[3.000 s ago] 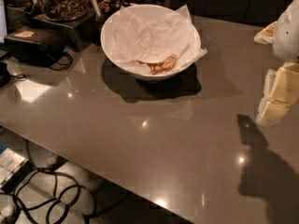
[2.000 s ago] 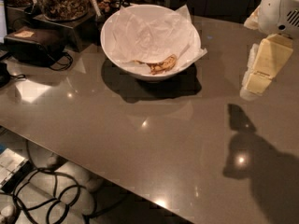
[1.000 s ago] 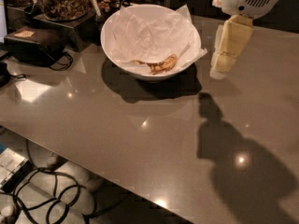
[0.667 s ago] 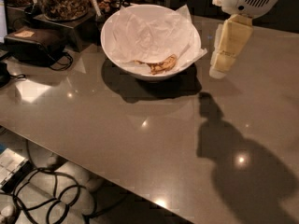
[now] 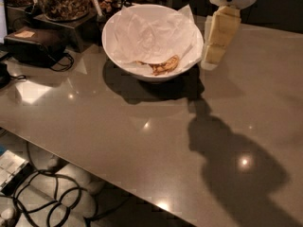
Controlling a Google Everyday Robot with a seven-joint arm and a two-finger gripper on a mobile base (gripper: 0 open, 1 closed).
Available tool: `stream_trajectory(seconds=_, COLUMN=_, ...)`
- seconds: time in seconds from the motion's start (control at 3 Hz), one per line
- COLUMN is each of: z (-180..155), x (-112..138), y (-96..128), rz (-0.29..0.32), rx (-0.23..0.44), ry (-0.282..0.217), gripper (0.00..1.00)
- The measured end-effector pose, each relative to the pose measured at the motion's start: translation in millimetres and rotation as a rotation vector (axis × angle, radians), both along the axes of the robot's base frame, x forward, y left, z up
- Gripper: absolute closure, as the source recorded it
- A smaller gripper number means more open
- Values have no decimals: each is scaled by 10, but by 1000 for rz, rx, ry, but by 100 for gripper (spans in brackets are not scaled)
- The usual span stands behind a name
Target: Pick banana from white bowl
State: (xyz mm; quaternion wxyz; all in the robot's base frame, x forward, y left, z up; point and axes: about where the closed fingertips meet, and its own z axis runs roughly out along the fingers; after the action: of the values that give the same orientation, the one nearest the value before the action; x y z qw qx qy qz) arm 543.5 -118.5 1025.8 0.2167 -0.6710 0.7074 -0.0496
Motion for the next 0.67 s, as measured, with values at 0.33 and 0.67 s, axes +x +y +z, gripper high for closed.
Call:
stream_trajectory(seconds=0.33, z=-5, x=25, y=16, rz=-2, rx=9, ry=-12, gripper=0)
stream_trajectory(seconds=0.67, z=2, x=222, y=230, rz=64, rx=28, ry=-35, gripper=0)
